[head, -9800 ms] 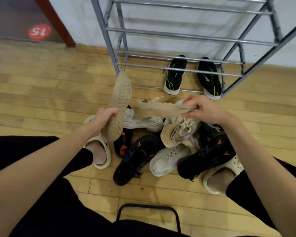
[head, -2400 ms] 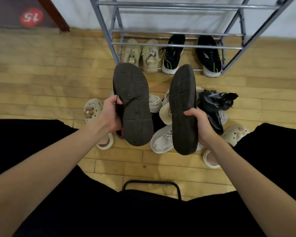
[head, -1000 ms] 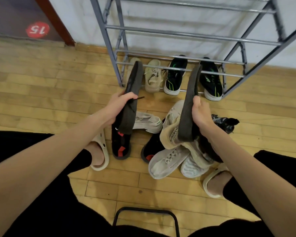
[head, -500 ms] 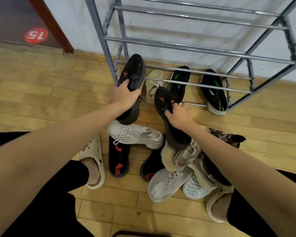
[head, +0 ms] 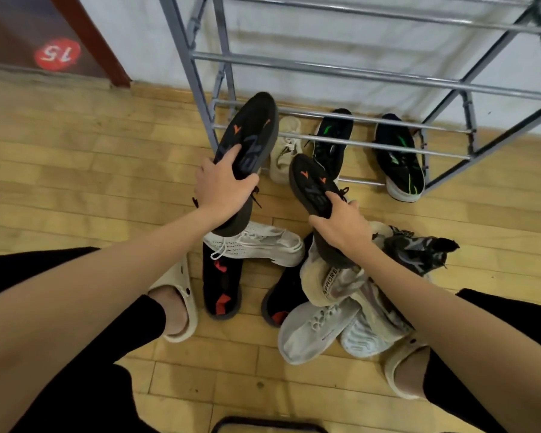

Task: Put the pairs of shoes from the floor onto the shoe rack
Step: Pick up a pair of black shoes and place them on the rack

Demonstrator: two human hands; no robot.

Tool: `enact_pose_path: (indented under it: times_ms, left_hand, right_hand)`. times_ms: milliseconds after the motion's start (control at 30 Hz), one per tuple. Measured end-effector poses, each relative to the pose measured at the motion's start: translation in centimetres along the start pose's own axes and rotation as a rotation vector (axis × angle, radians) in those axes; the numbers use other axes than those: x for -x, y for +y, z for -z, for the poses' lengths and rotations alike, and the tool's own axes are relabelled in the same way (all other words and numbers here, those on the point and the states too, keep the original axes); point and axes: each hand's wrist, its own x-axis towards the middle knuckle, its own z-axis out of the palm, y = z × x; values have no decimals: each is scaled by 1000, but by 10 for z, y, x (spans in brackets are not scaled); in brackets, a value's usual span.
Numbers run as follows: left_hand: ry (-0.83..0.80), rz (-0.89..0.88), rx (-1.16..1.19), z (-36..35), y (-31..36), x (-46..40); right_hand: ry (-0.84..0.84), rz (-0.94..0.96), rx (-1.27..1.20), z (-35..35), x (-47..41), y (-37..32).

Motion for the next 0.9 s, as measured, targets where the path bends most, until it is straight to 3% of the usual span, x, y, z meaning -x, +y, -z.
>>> enact_pose_path:
  times_ms: [267, 533, 900]
  left_hand:
    - [60, -24, -118, 23, 16, -8]
    - [45, 42, -153, 15, 62, -69]
    - [183, -126, -419, -11, 66, -152]
  right_hand:
    - [237, 110, -67, 37, 24, 2]
    - [150, 0, -198, 65, -66, -55]
    - [321, 44, -75, 60, -145, -114]
